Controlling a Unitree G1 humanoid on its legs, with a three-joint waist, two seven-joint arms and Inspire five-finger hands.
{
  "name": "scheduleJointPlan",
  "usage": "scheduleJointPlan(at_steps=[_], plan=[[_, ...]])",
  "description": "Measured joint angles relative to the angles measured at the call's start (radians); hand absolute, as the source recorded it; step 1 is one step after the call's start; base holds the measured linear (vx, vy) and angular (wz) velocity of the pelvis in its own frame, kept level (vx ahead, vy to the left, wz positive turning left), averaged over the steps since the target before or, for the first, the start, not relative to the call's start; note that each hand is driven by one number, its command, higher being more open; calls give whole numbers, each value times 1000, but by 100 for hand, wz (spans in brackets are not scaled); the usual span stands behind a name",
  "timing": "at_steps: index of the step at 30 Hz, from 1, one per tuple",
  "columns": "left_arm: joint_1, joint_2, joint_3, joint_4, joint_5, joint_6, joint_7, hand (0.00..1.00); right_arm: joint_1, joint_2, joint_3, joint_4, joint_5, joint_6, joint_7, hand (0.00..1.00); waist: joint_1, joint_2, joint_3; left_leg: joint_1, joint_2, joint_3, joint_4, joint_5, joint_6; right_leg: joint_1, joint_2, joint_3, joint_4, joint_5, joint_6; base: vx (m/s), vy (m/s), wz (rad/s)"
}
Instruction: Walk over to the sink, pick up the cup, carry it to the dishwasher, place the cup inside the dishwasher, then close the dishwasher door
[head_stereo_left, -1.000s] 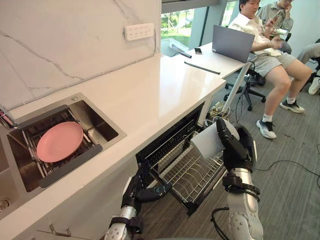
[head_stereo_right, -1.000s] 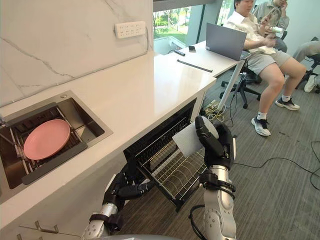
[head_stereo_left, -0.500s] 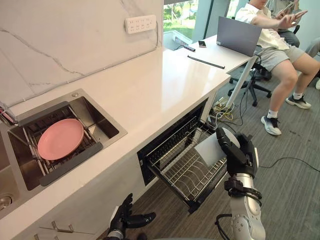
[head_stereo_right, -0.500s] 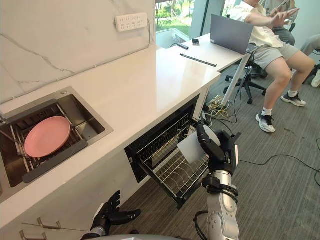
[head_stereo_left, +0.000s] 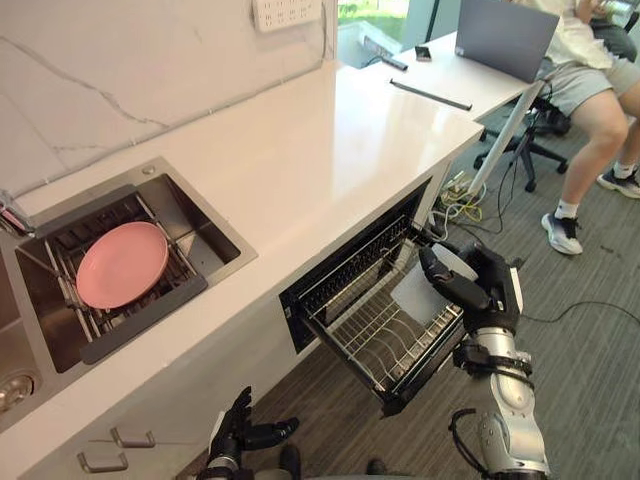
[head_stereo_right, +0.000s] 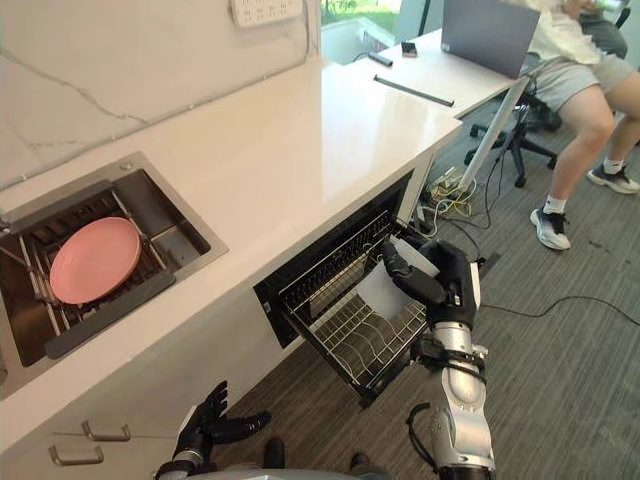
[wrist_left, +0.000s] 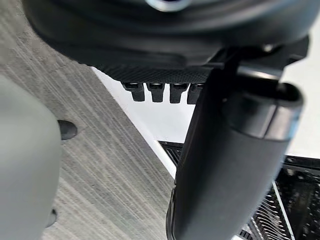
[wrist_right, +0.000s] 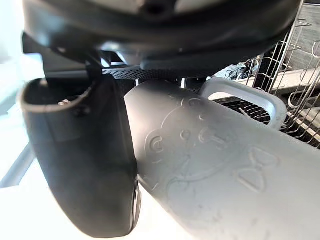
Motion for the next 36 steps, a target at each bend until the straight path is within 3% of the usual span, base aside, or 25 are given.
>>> scheduleJointPlan(at_steps=[3,6,15,20,28,36], plan=[[-41,2,1,2,9,-4,6,100,-85,-56,23,64,-54,7,-6,0,10,6,72,-84,4,-19,91,-21,-1,-57,-2,-18,58,-10,-2,-93,-9,19],[-86,5,1,16,10,-18,14,100,-161,-98,79,133,-101,16,-12,0,15,17,137,-180,2,-44,212,-55,0,-138,-12,-40,175,-57,-6,-131,9,25],[-149,5,0,20,9,-42,17,100,-264,-139,169,259,-245,49,-22,0,55,21,210,-303,-12,-85,338,-77,-3,-276,-35,-80,382,-145,-21,-117,-18,19],[-186,5,-1,9,-6,-56,33,100,-410,-167,199,339,-319,59,-50,0,68,20,267,-371,-19,-118,407,-84,-13,-336,-47,-115,476,-184,-30,-66,-42,20],[-208,-1,-2,-6,-25,-64,52,100,-562,-222,217,439,-400,84,-132,0,96,19,272,-461,-22,-152,476,-97,-26,-406,-55,-160,554,-222,-46,-29,-30,16],[-233,-6,-4,-8,-43,-71,57,100,-665,-284,296,511,-485,90,-135,0,104,16,294,-507,-23,-156,487,-97,-27,-450,-66,-184,578,-231,-50,5,-9,3]])
